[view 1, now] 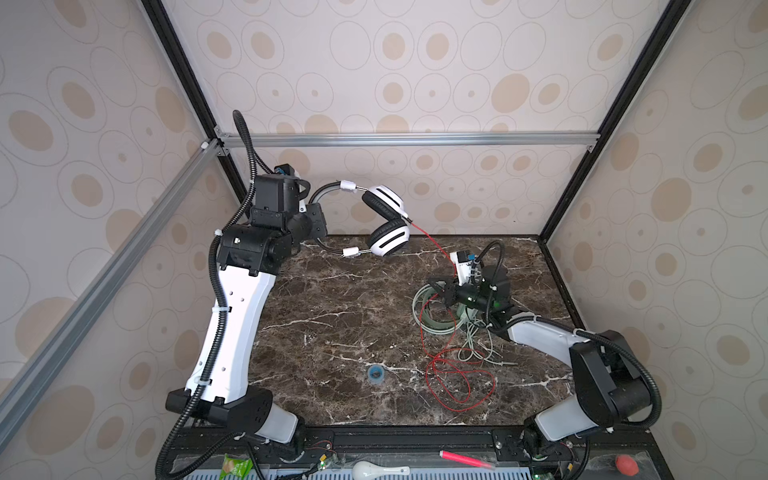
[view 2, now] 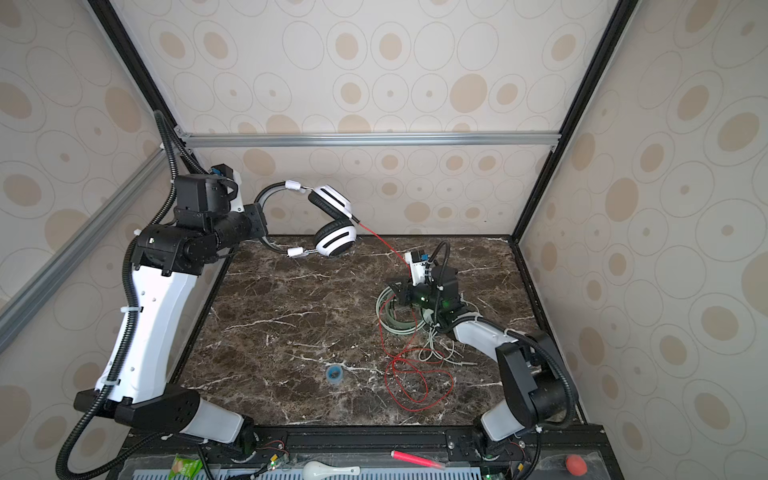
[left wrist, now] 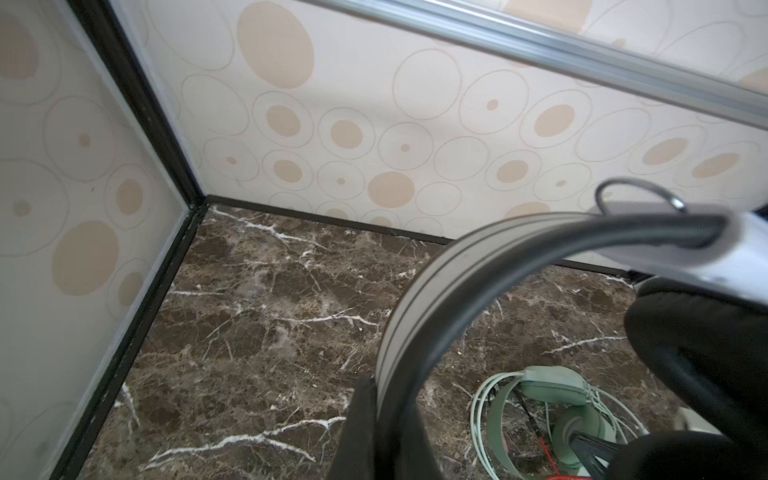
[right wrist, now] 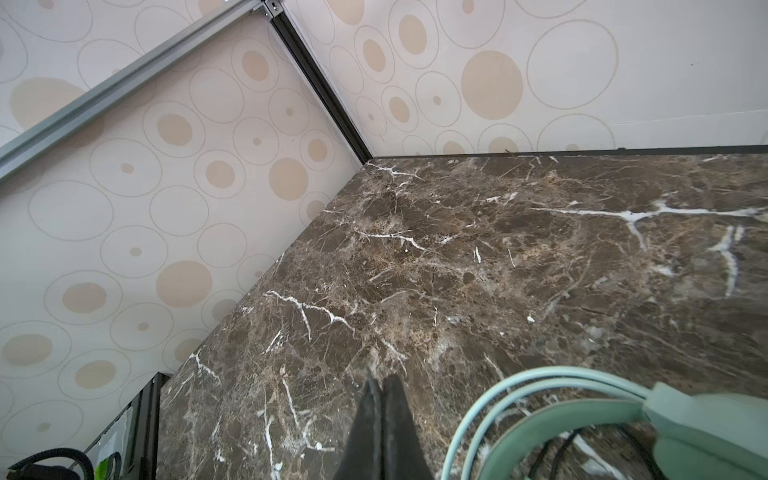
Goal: Wrap the headphones
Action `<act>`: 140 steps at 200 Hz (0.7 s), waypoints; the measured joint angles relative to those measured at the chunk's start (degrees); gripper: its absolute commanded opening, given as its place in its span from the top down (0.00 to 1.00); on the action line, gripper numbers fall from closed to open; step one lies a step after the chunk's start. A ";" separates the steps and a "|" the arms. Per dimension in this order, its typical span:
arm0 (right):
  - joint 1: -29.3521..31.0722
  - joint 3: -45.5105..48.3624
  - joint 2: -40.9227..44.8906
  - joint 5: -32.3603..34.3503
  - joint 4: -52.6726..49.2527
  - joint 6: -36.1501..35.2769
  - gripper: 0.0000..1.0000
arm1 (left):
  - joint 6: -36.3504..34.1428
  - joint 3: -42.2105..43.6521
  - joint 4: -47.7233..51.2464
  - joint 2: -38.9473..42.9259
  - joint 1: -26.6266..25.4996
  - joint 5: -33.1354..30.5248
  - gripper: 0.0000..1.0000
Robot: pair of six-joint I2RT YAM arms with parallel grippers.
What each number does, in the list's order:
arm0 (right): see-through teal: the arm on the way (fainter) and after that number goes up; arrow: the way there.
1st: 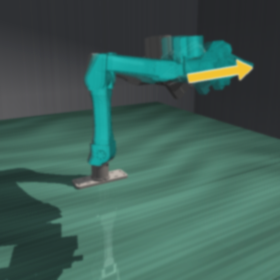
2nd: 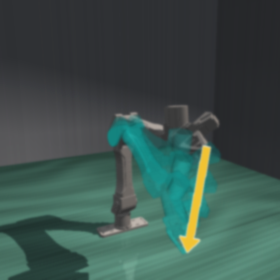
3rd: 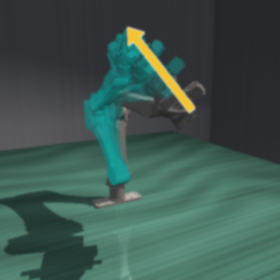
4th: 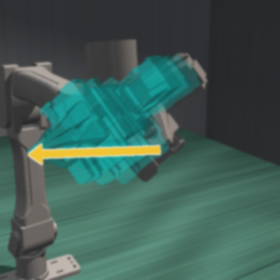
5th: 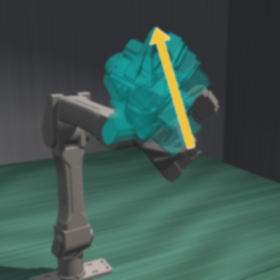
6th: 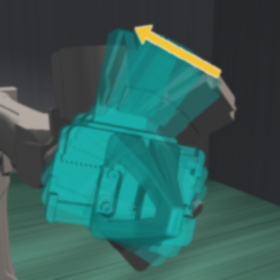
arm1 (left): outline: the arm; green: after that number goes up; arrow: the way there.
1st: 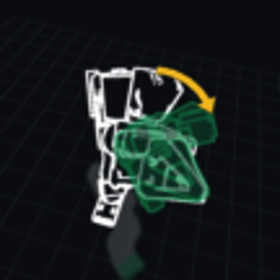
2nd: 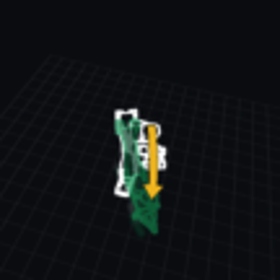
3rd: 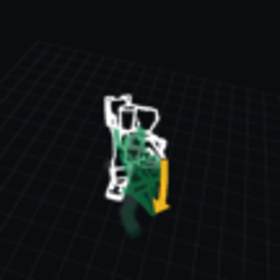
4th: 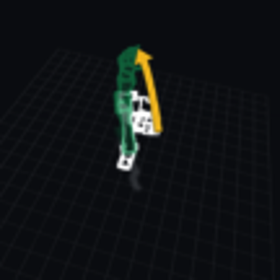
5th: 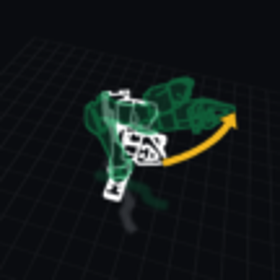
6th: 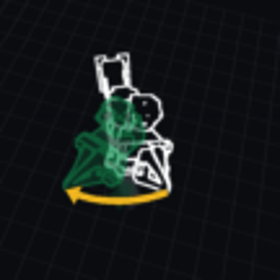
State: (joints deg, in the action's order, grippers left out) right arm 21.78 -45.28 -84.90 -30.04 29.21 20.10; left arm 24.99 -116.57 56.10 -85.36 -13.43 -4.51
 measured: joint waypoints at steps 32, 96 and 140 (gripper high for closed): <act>2.95 -2.99 7.30 7.17 -18.32 -9.55 1.00 | 1.18 6.97 -2.34 1.81 0.33 -3.41 1.00; 15.54 -21.84 13.79 26.47 -52.94 -30.93 1.00 | 0.17 24.70 -10.34 7.50 0.48 -7.19 1.00; 23.04 -40.52 8.04 40.96 -68.57 -40.19 1.00 | -3.69 32.09 -13.38 10.56 -0.20 -7.48 1.00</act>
State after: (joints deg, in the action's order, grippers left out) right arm 44.82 -85.80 -76.86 10.92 -39.35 -20.10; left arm 21.30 -84.49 42.72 -74.81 -13.63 -11.99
